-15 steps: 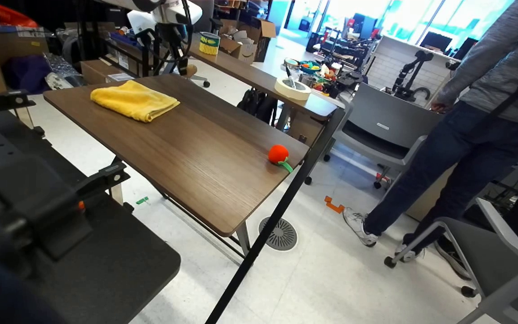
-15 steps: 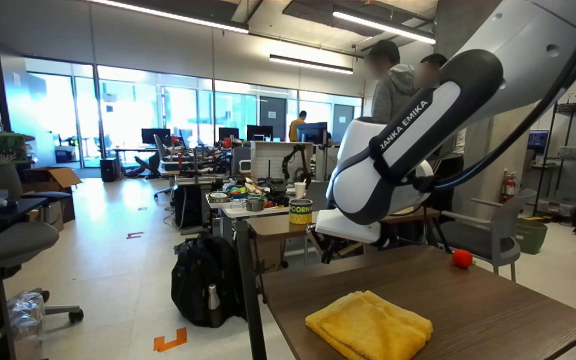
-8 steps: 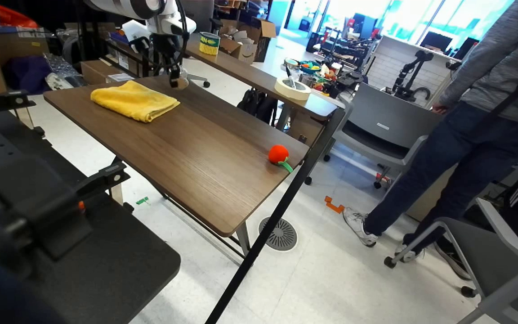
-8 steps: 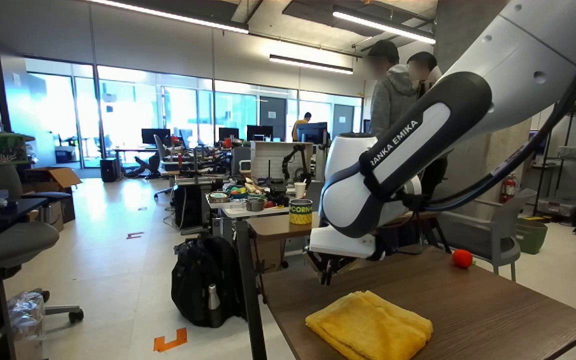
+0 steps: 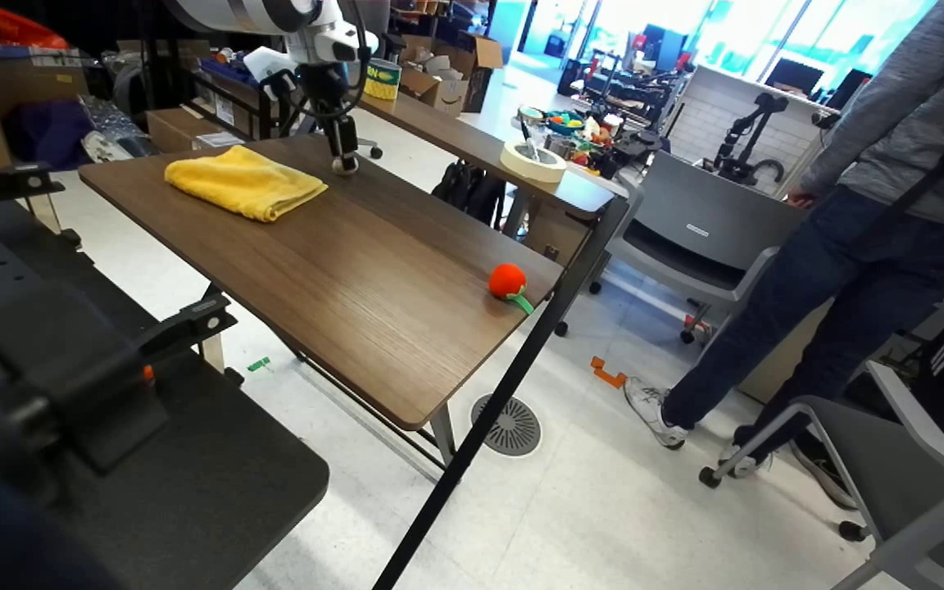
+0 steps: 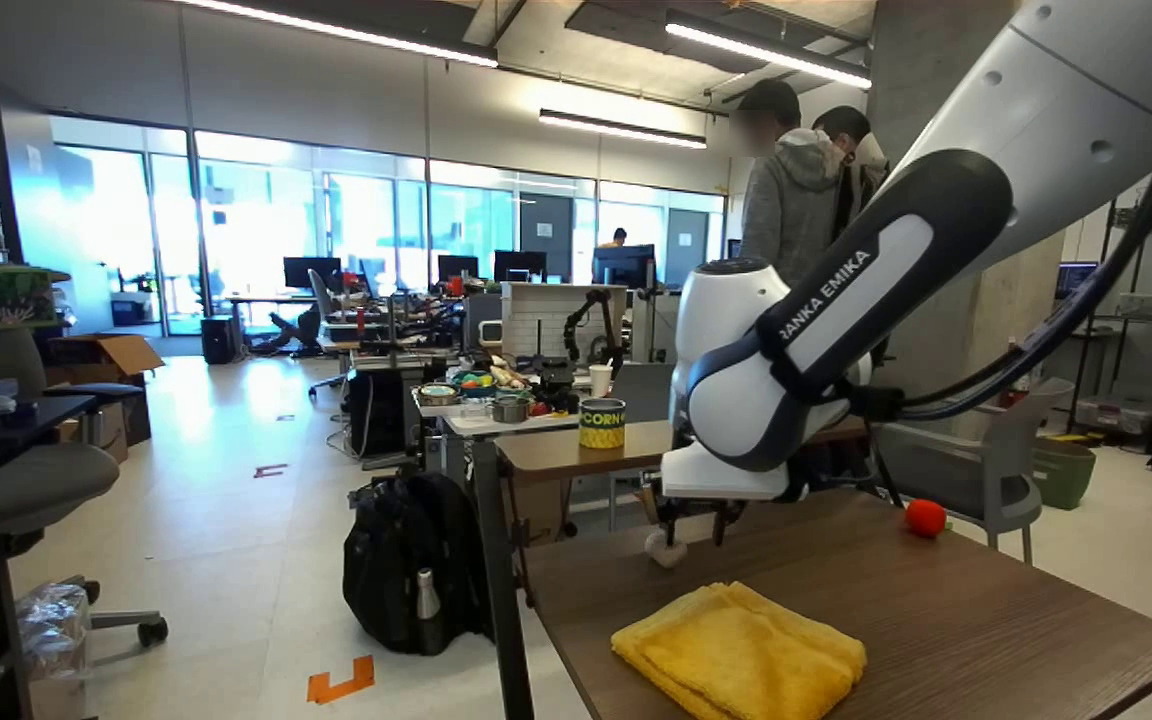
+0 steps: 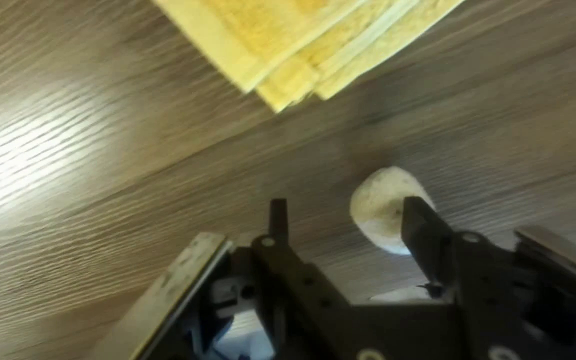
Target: Use the towel to clean the table and move the toys to the left
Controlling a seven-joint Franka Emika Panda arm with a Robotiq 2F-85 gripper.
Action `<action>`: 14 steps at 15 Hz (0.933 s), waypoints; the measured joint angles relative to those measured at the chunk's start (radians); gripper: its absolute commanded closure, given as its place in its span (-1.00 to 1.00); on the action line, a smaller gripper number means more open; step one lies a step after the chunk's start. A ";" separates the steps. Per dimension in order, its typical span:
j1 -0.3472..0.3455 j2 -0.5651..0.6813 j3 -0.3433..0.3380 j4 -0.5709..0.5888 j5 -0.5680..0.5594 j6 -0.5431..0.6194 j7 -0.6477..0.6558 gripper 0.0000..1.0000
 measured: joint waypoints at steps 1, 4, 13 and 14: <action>-0.003 -0.031 -0.021 -0.047 -0.010 0.019 0.000 -0.97; -0.009 -0.117 -0.120 -0.179 -0.020 0.047 0.042 -1.00; -0.331 0.036 -0.205 -0.030 -0.014 -0.076 0.249 -1.00; -0.356 0.075 -0.205 0.017 -0.014 -0.102 0.296 -1.00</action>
